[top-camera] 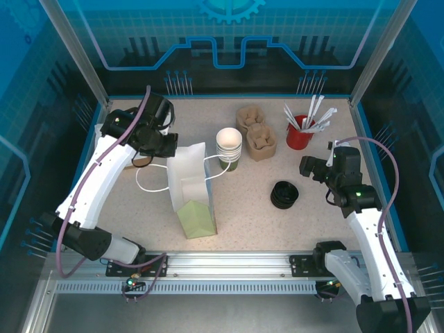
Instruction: Pack the takeout coffee
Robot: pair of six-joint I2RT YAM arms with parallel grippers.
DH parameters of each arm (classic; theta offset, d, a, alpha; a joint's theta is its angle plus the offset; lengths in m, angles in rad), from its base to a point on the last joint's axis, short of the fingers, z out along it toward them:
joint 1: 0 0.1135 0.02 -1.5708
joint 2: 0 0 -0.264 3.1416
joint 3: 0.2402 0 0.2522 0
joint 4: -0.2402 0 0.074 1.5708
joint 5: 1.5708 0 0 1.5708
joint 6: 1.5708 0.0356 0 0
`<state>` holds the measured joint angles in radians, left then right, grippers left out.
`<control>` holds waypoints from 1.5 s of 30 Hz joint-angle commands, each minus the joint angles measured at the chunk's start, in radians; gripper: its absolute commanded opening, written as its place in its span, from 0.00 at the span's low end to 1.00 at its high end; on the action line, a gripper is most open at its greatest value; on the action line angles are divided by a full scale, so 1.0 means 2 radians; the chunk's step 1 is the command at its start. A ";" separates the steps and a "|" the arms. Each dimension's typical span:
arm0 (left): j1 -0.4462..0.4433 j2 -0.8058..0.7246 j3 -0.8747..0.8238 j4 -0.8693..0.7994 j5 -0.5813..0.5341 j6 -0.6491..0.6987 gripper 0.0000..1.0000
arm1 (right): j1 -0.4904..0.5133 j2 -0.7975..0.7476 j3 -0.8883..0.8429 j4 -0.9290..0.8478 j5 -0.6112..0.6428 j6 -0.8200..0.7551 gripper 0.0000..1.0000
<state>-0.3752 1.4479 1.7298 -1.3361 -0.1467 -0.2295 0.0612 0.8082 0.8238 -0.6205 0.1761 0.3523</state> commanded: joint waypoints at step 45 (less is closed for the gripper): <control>0.188 0.290 0.461 0.030 0.075 0.115 0.63 | 0.009 0.004 0.053 -0.047 -0.033 0.000 1.00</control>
<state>-0.0090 2.1208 2.6274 -1.2804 -0.0498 0.0296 0.0658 0.8185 0.8894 -0.6880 0.1501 0.3336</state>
